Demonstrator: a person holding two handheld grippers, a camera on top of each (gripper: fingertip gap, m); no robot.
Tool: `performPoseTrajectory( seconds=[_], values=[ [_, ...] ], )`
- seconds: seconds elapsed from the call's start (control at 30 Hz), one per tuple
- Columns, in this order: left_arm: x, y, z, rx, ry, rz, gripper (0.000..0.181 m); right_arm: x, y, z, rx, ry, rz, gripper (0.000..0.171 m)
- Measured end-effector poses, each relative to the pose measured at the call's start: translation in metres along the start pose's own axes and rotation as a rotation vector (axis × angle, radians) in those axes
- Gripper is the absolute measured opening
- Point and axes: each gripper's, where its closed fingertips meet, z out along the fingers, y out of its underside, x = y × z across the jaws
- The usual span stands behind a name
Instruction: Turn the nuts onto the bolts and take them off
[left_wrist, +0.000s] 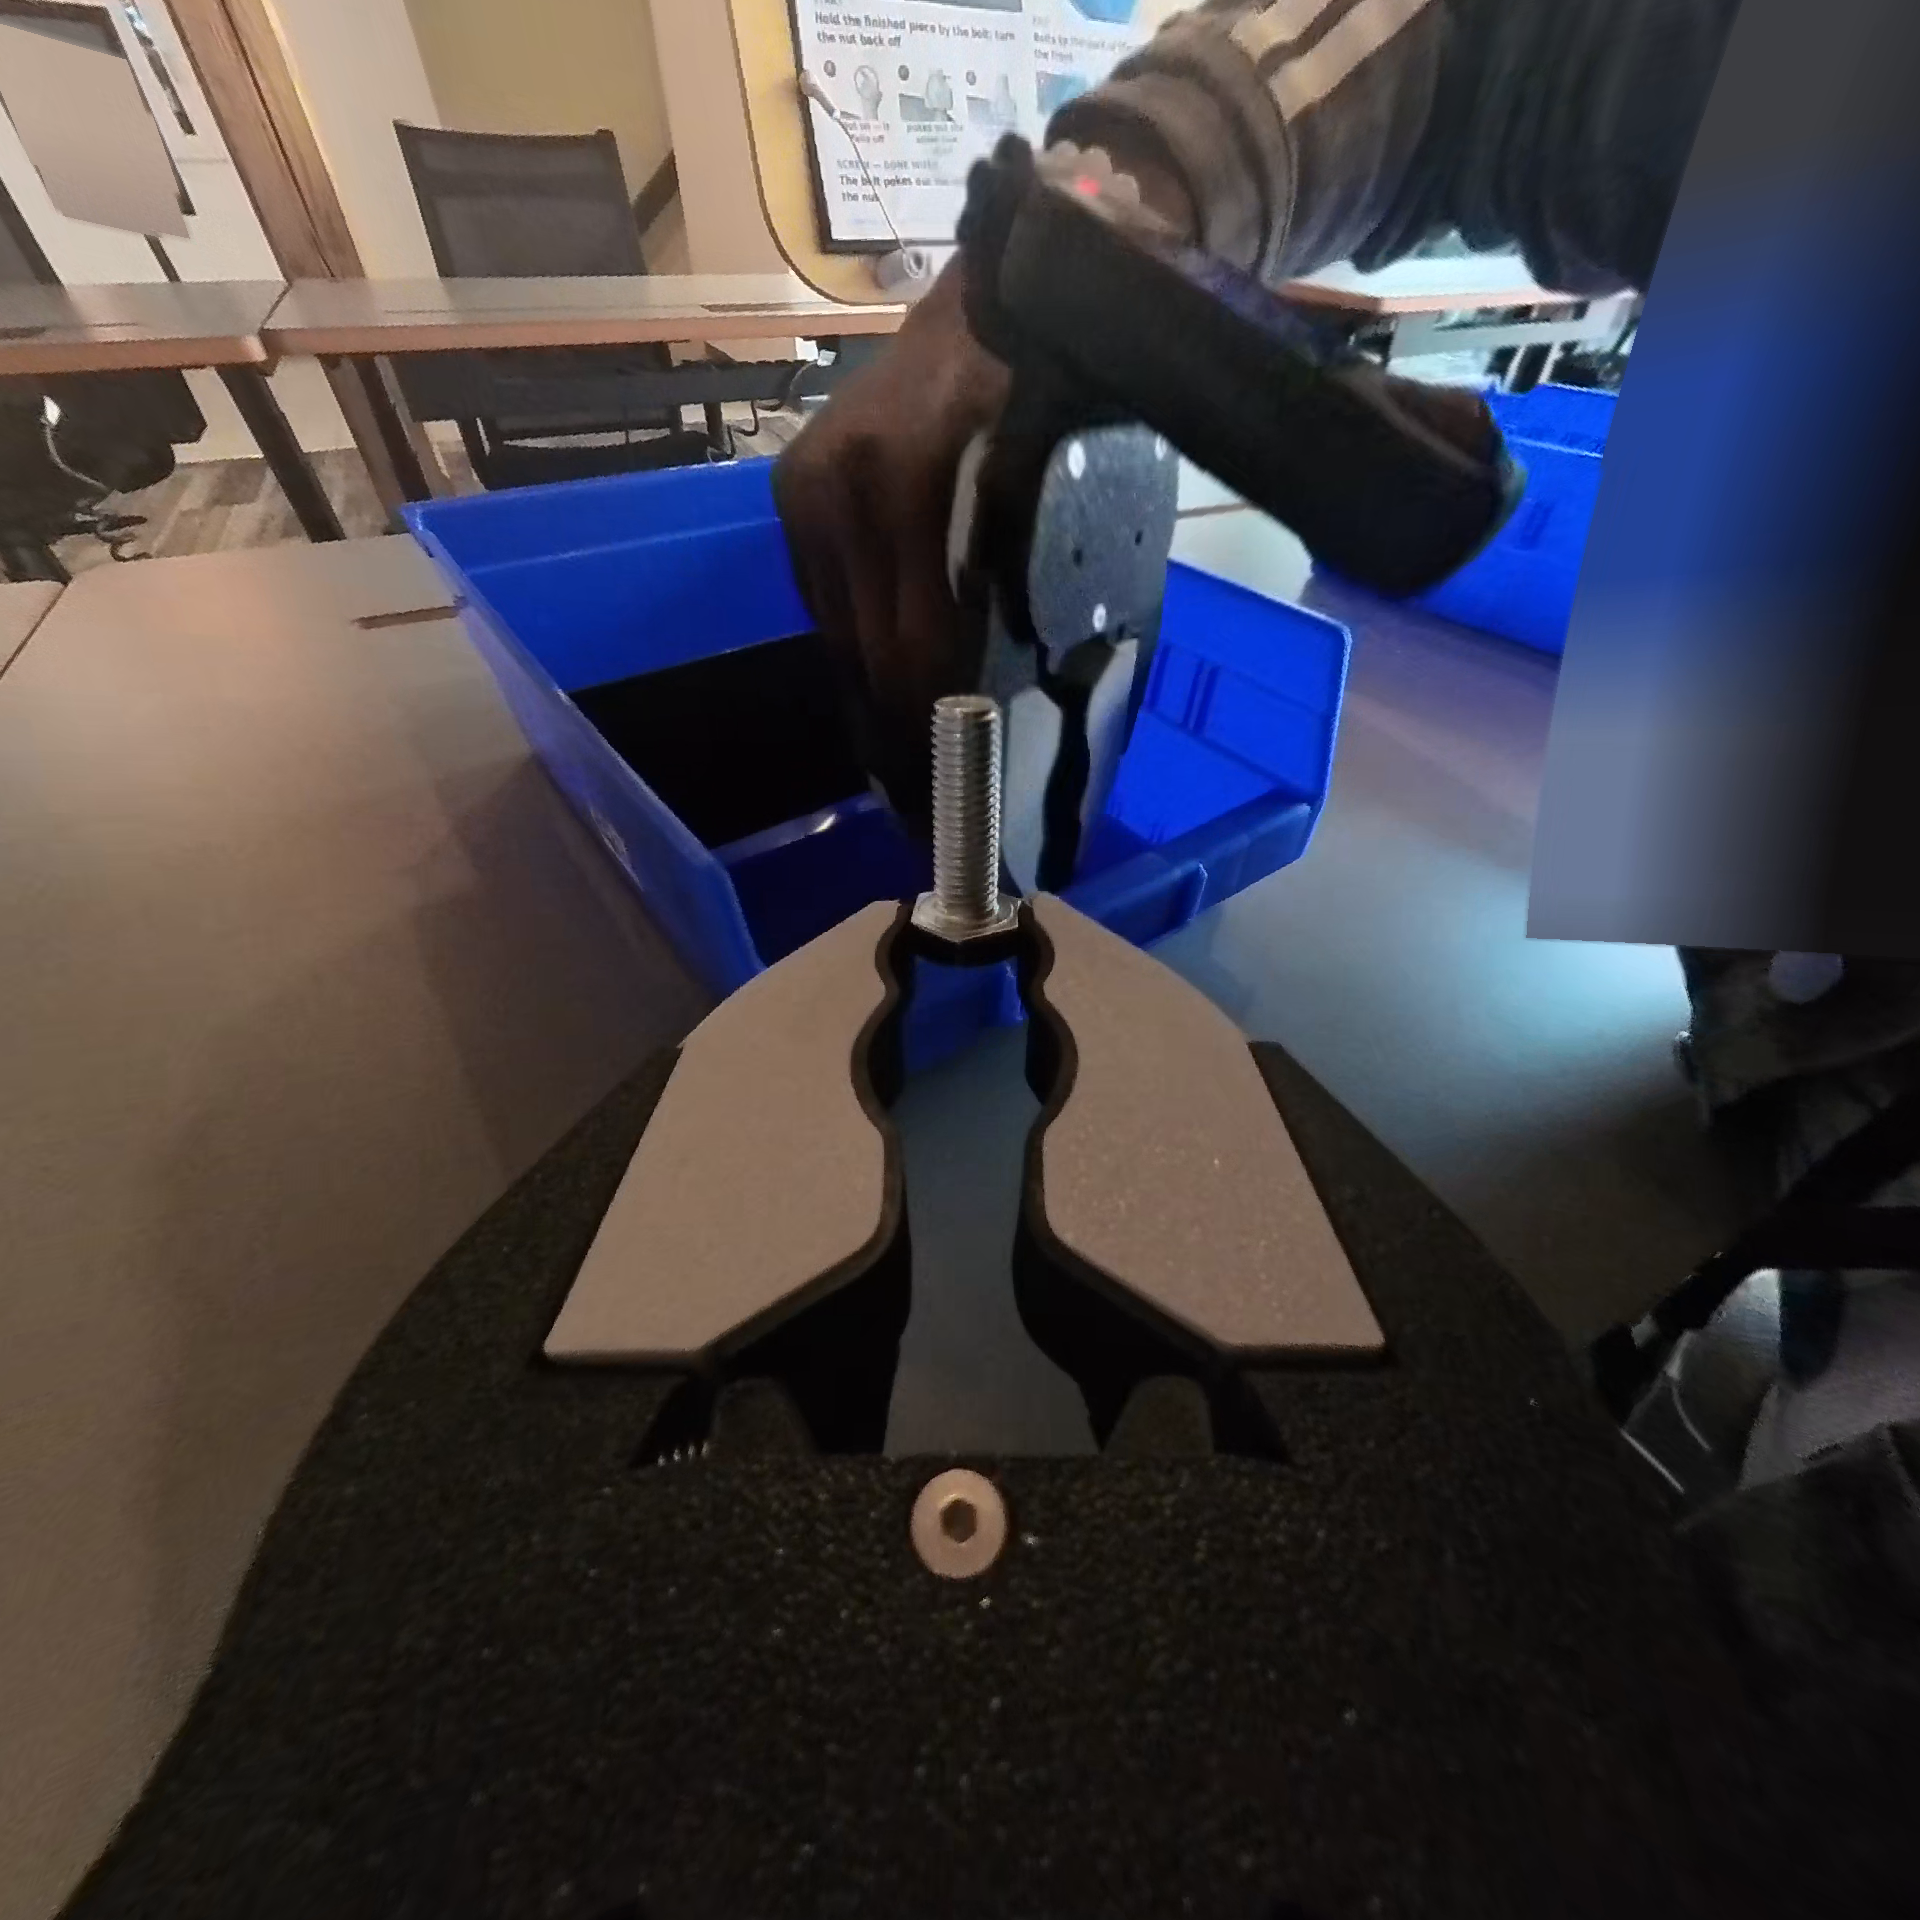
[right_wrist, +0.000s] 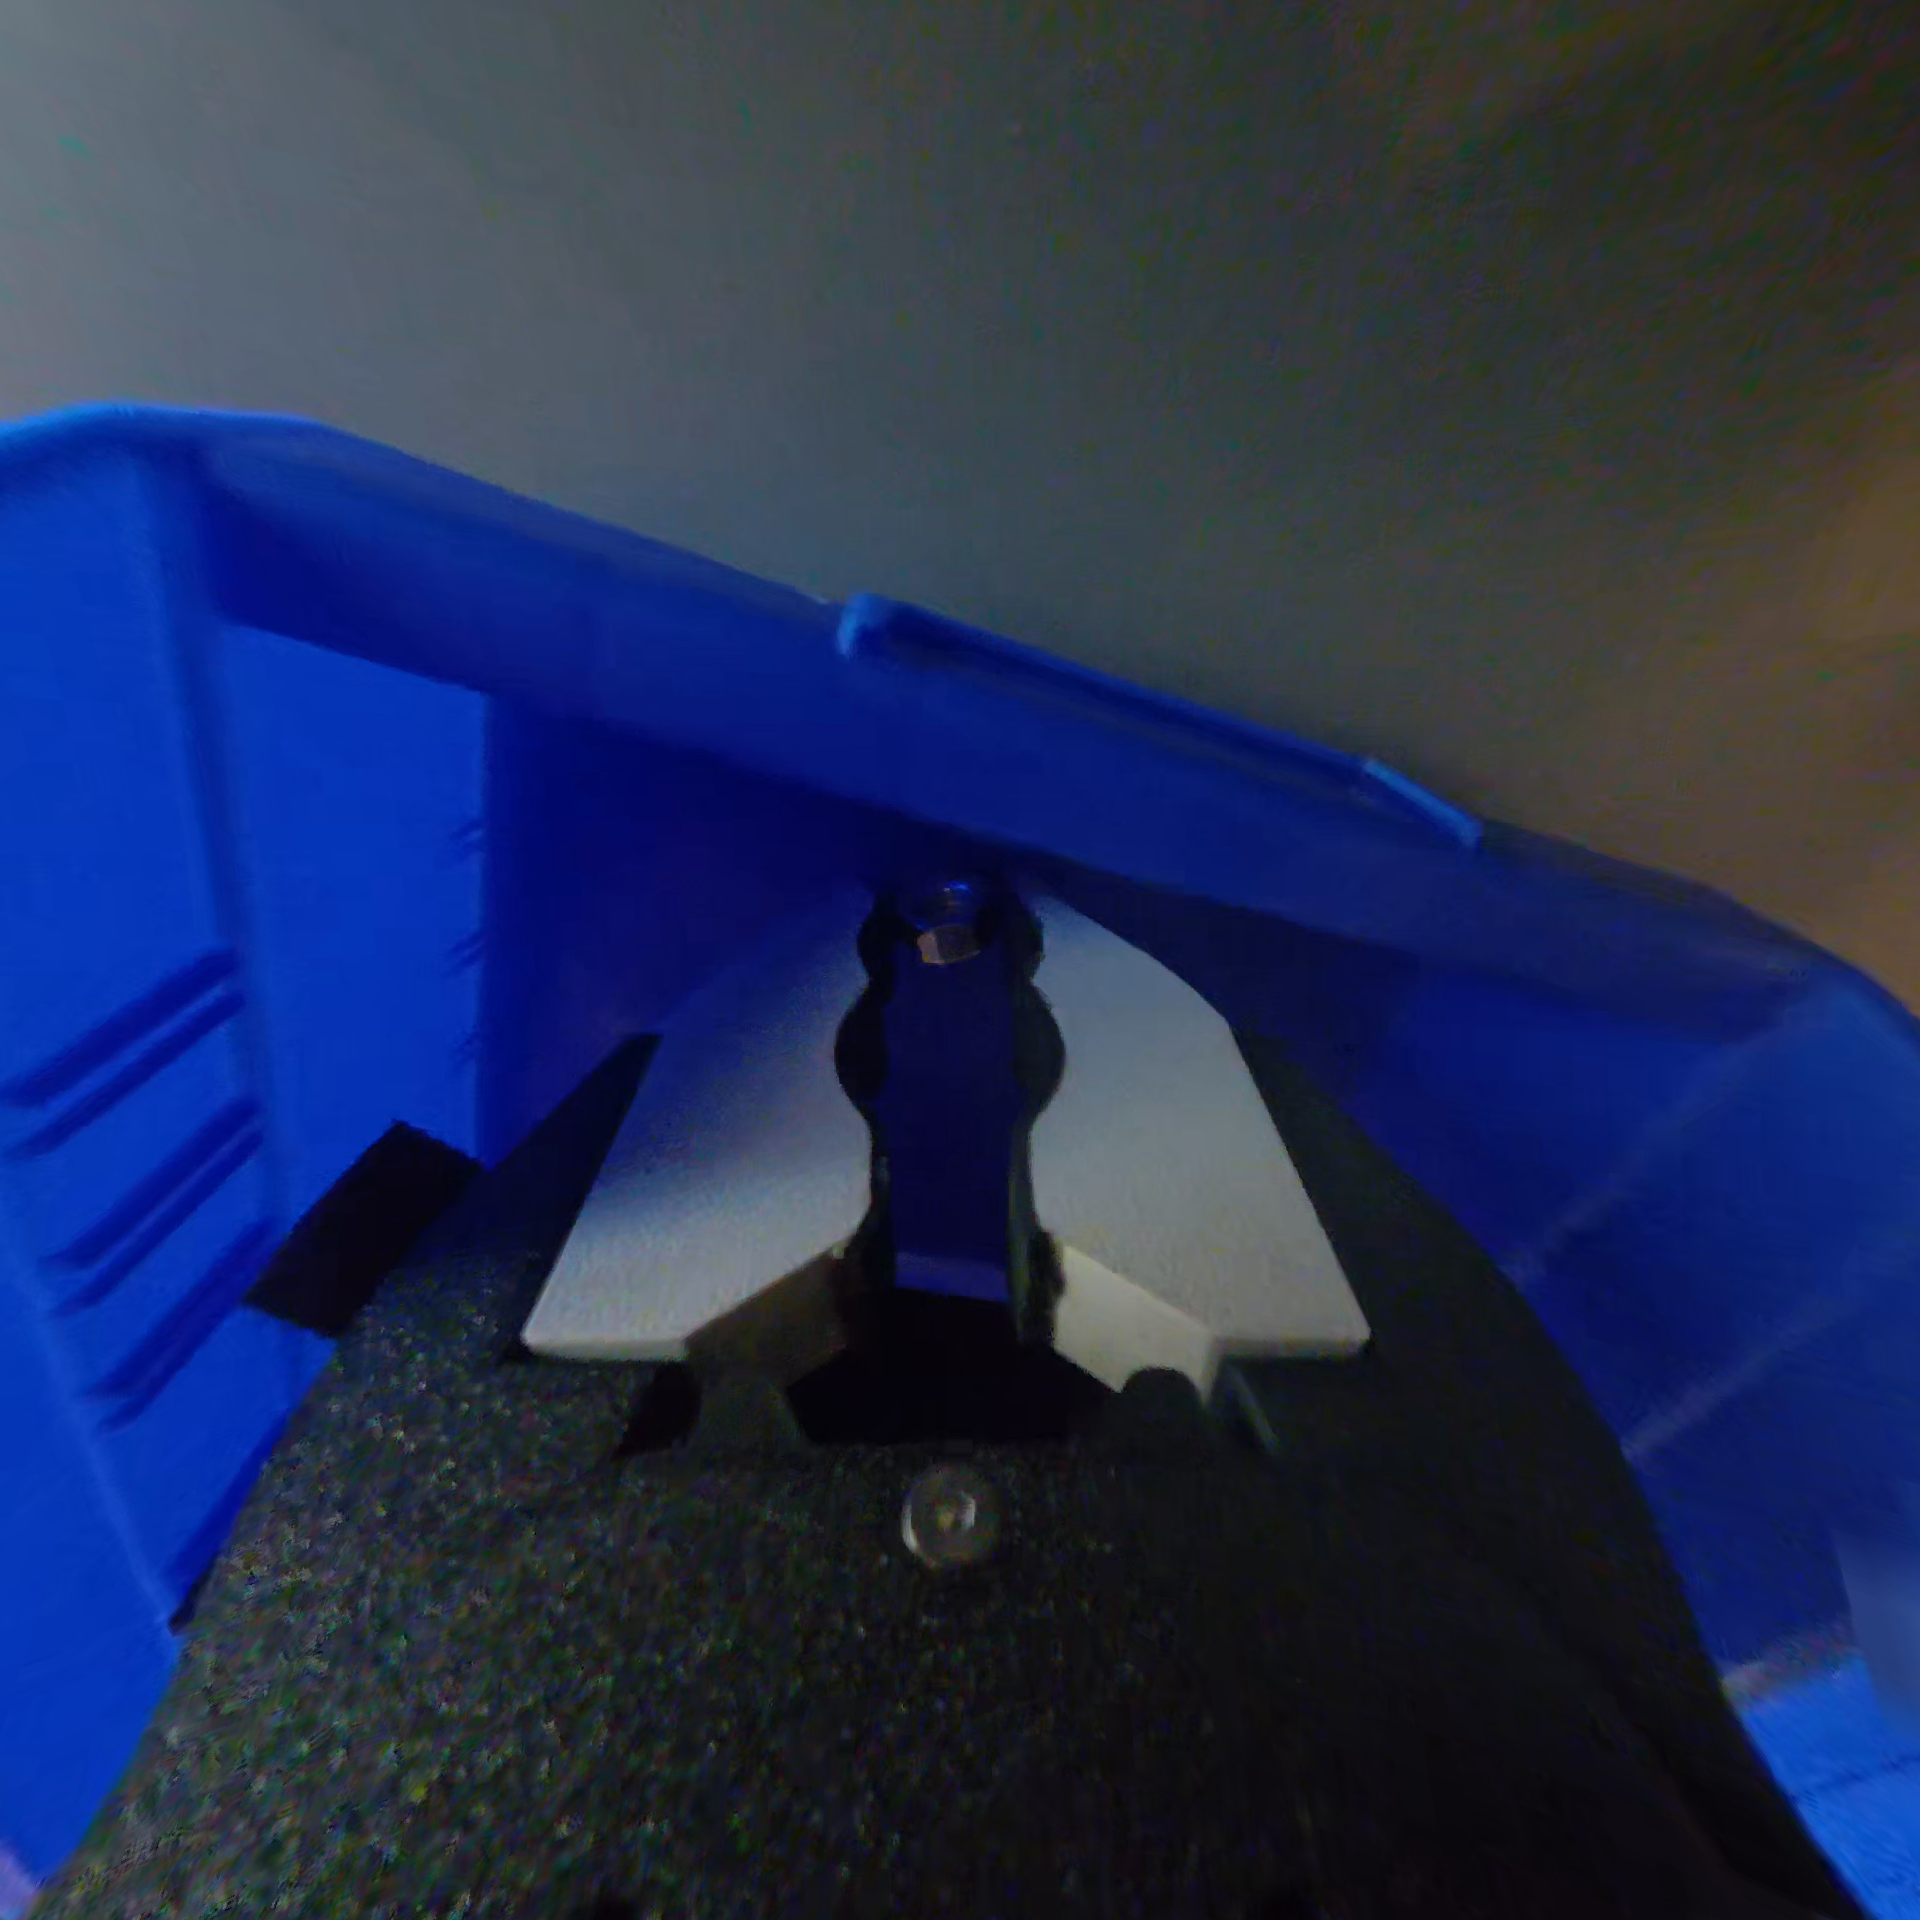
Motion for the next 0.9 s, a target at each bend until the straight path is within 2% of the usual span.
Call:
performPoseTrajectory(
  seconds=[0.13, 0.3, 0.4, 0.5, 0.7, 0.9],
  values=[
    [0.002, -0.011, 0.004, 0.049, 0.015, -0.007, 0.018, 0.021, 0.002, -0.042, 0.119, 0.212, 0.279, 0.020],
    [0.021, -0.041, 0.015, 0.123, 0.073, 0.038, 0.018, 0.032, 0.002, -0.130, 0.312, 0.601, 0.703, 0.019],
    [0.039, -0.060, 0.023, 0.179, 0.129, 0.044, 0.018, 0.023, -0.014, -0.179, 0.445, 0.814, 0.914, 0.019],
    [0.063, -0.073, 0.034, 0.219, 0.198, 0.046, 0.018, 0.007, -0.047, -0.213, 0.574, 0.967, 1.061, 0.019],
    [0.133, -0.084, 0.057, 0.248, 0.374, 0.044, 0.018, -0.035, -0.123, -0.247, 0.864, 1.165, 1.237, 0.019],
    [0.219, -0.075, 0.074, 0.199, 0.639, 0.059, 0.018, -0.080, -0.181, -0.238, 1.078, 1.253, 1.289, 0.019]
  ],
)
